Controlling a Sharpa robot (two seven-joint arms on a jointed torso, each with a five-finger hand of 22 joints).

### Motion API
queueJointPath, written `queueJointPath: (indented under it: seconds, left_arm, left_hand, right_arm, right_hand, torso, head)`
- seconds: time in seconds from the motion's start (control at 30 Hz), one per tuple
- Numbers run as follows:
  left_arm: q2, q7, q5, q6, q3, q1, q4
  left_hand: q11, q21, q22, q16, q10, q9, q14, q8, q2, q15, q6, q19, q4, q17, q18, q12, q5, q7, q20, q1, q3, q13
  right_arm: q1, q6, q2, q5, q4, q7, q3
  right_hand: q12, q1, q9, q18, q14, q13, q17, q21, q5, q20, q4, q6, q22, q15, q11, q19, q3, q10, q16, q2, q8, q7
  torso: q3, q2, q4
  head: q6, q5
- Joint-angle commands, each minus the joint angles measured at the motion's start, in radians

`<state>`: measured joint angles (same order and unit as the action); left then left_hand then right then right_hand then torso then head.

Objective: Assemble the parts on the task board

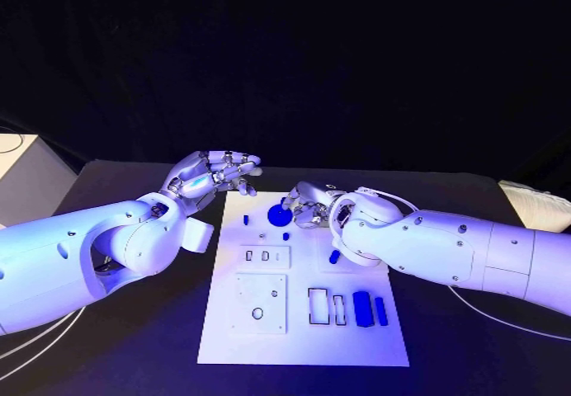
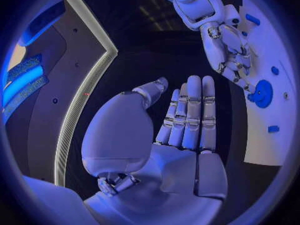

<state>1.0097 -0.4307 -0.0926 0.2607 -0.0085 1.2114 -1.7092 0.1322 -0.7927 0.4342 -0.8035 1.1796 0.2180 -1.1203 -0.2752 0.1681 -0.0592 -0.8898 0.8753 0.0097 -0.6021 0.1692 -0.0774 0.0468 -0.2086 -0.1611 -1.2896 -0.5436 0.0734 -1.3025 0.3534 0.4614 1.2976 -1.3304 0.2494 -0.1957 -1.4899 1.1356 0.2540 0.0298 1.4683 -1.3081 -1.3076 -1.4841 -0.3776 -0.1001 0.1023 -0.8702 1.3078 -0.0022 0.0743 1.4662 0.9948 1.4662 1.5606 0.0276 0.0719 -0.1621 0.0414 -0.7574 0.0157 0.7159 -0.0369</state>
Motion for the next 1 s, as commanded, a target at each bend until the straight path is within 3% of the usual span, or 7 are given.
queueJointPath:
  seconds: [0.03, 0.33, 0.4, 0.53, 0.67, 0.77, 1.0]
  left_arm:
    - [-0.001, -0.004, 0.002, -0.016, 0.001, 0.001, -0.001]
    - [0.003, -0.005, 0.002, -0.016, 0.001, 0.001, 0.003]
    - [0.003, -0.005, 0.002, -0.016, 0.001, 0.001, 0.005]
    - [0.002, -0.004, 0.002, -0.014, 0.000, 0.001, 0.011]
    - [-0.002, -0.004, 0.002, -0.014, 0.000, 0.001, 0.017]
    - [-0.006, -0.004, 0.002, -0.015, 0.000, 0.001, 0.021]
    - [-0.013, -0.003, -0.008, -0.014, -0.001, 0.000, 0.029]
  left_hand:
    - [0.002, -0.003, 0.001, -0.007, -0.006, 0.001, 0.007, 0.005, -0.007, -0.001, 0.004, -0.004, 0.001, -0.002, 0.011, 0.003, 0.003, -0.001, 0.000, -0.001, -0.005, 0.001]
    - [0.002, -0.003, 0.001, -0.007, -0.006, 0.001, 0.007, 0.005, -0.007, -0.001, 0.004, -0.004, 0.001, -0.002, 0.011, 0.003, 0.003, -0.001, 0.000, -0.001, -0.005, 0.001]
    - [0.002, -0.003, 0.001, -0.007, -0.006, 0.001, 0.007, 0.005, -0.007, -0.001, 0.004, -0.004, 0.001, -0.002, 0.011, 0.003, 0.003, -0.001, 0.000, -0.001, -0.005, 0.001]
    - [0.002, -0.006, 0.003, -0.008, -0.007, 0.002, 0.007, 0.005, -0.008, -0.001, 0.005, -0.006, 0.003, -0.002, 0.011, 0.003, 0.003, -0.001, 0.000, 0.000, -0.004, 0.002]
    - [0.003, -0.006, 0.003, -0.008, -0.007, 0.002, 0.008, 0.005, -0.007, -0.001, 0.005, -0.007, 0.003, -0.002, 0.011, 0.003, 0.003, -0.002, 0.000, 0.001, -0.004, 0.002]
    - [0.003, -0.006, 0.003, -0.008, -0.007, 0.002, 0.008, 0.005, -0.007, -0.002, 0.005, -0.007, 0.003, -0.002, 0.011, 0.004, 0.003, -0.002, 0.000, 0.001, -0.003, 0.002]
    - [0.003, -0.007, 0.003, -0.008, -0.006, 0.002, 0.010, 0.006, -0.003, -0.002, 0.007, -0.010, 0.001, -0.001, 0.011, 0.003, 0.003, -0.002, -0.001, 0.000, -0.001, 0.002]
  right_arm:
    - [0.002, 0.045, 0.011, 0.037, -0.014, -0.002, -0.001]
    - [-0.003, 0.273, 0.117, -0.029, -0.121, -0.137, 0.001]
    - [-0.007, 0.288, 0.156, -0.077, -0.152, -0.184, 0.003]
    - [-0.024, 0.222, 0.266, -0.189, -0.208, -0.275, 0.006]
    - [-0.033, 0.126, 0.356, -0.229, -0.220, -0.342, 0.006]
    - [-0.035, 0.085, 0.401, -0.229, -0.212, -0.374, 0.006]
    - [-0.032, 0.048, 0.452, -0.151, -0.162, -0.376, 0.004]
  right_hand:
    - [-0.004, -0.009, 0.000, -0.003, 0.094, -0.189, -0.228, -0.003, 0.005, 0.007, 0.005, -0.003, 0.193, -0.008, -0.008, 0.048, 0.000, 0.044, -0.003, 0.000, -0.001, 0.007]
    - [-0.005, -0.027, 0.000, -0.005, 0.094, -0.190, -0.226, -0.008, 0.021, 0.004, 0.018, -0.018, 0.197, -0.002, 0.000, 0.051, -0.004, 0.045, -0.004, 0.005, 0.005, -0.003]
    - [0.001, -0.039, 0.002, -0.002, 0.092, -0.185, -0.221, 0.004, 0.031, -0.006, 0.021, -0.024, 0.188, 0.008, 0.010, 0.043, -0.060, 0.041, -0.006, 0.024, 0.007, -0.014]
    - [0.011, -0.016, 0.018, 0.001, 0.090, -0.174, -0.213, 0.020, 0.022, -0.019, 0.032, -0.050, 0.178, 0.018, 0.018, 0.036, -0.254, 0.031, -0.009, 0.079, 0.030, -0.022]
    - [0.017, 0.016, 0.023, 0.001, 0.092, -0.169, -0.220, 0.023, 0.156, -0.021, 0.026, -0.054, 0.178, 0.019, 0.018, 0.037, -0.376, 0.025, -0.007, 0.130, 0.044, -0.019]
    - [0.018, 0.031, 0.022, 0.001, 0.093, -0.167, -0.225, 0.025, 0.287, -0.019, 0.007, -0.047, 0.178, 0.016, 0.014, 0.038, -0.437, 0.023, -0.005, 0.155, 0.048, -0.013]
    - [0.018, 0.059, 0.022, 0.001, 0.093, -0.168, -0.227, 0.025, 0.322, -0.014, -0.013, -0.048, 0.179, 0.012, 0.009, 0.039, -0.507, 0.024, -0.004, 0.177, 0.057, -0.006]
  torso:
    - [-0.0008, 0.000, -0.0002]
    - [-0.0001, 0.003, -0.0027]
    - [-0.0003, 0.005, -0.0038]
    - [-0.0010, 0.011, -0.0109]
    - [-0.0020, 0.016, -0.0176]
    - [-0.0050, 0.019, -0.0226]
    - [-0.0134, 0.024, -0.0313]
  head:
    - [-0.001, -0.001]
    - [-0.009, 0.004]
    - [-0.011, 0.006]
    - [-0.016, 0.013]
    - [-0.020, 0.020]
    - [-0.020, 0.025]
    - [-0.017, 0.029]
